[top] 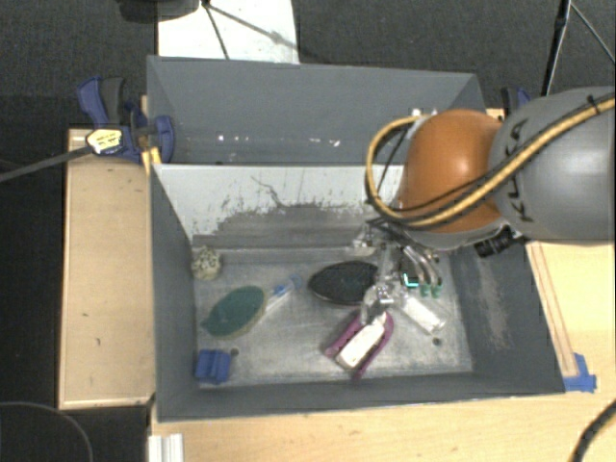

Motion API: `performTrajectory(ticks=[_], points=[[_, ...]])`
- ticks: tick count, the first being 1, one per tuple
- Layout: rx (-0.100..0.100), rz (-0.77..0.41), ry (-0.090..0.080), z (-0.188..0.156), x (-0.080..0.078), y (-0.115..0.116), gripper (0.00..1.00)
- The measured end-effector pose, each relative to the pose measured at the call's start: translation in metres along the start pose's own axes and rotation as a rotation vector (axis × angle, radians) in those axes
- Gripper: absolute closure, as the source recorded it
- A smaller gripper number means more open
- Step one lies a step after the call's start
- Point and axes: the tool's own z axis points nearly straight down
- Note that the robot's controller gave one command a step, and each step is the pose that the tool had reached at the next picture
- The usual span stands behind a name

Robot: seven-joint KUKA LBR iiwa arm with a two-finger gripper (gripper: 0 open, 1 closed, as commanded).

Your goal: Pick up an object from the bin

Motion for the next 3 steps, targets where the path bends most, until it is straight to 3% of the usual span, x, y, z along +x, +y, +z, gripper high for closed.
performTrajectory(ticks=[1,2,3], points=[[-0.004,0.095,-0.02,0.075,-0.015,0.012,0.0],[-0.001,0.192,-0.012,0.047,0.0,0.013,0.0],[-0.002,0.28,-0.013,0.04,0.002,0.007,0.0]])
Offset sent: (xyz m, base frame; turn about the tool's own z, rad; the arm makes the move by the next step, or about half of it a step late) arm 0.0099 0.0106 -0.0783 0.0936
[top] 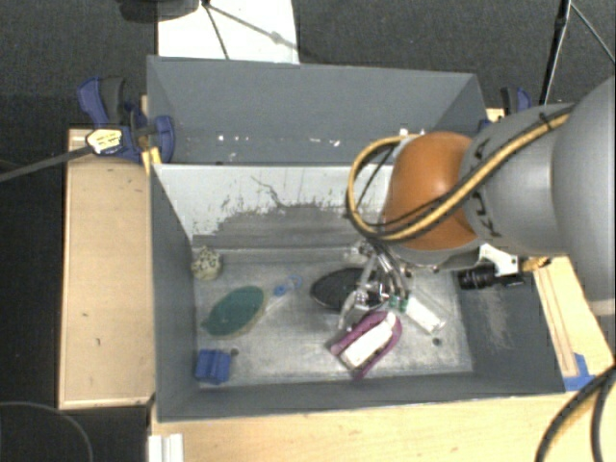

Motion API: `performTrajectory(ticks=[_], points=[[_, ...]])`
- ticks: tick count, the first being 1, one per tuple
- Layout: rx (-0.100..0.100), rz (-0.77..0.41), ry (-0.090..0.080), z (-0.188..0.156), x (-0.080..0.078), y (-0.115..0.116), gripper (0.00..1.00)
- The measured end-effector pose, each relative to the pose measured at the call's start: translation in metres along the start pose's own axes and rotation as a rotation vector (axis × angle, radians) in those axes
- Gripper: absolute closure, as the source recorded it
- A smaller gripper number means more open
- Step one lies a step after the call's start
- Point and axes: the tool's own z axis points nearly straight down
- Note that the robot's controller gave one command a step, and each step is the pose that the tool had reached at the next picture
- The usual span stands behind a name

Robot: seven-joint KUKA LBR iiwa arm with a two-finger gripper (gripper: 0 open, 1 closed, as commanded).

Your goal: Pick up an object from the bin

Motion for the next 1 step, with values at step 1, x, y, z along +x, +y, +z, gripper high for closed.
performTrajectory(ticks=[1], points=[[-0.001,0.184,-0.001,0.0342,0.0044,0.0032,0.0]])
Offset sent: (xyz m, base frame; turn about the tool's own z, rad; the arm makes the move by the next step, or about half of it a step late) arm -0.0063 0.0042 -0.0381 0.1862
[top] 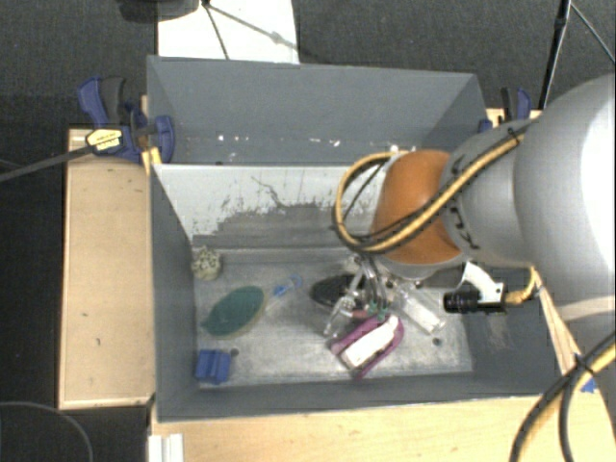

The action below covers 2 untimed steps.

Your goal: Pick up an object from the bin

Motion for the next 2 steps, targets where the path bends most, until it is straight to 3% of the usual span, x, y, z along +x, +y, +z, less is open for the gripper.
performTrajectory(ticks=[1,2], points=[[0.001,-0.002,0.002,-0.0016,-0.0016,0.0007,0.0],[-0.001,-0.002,-0.002,-0.0032,-0.0027,0.0021,1.0]])
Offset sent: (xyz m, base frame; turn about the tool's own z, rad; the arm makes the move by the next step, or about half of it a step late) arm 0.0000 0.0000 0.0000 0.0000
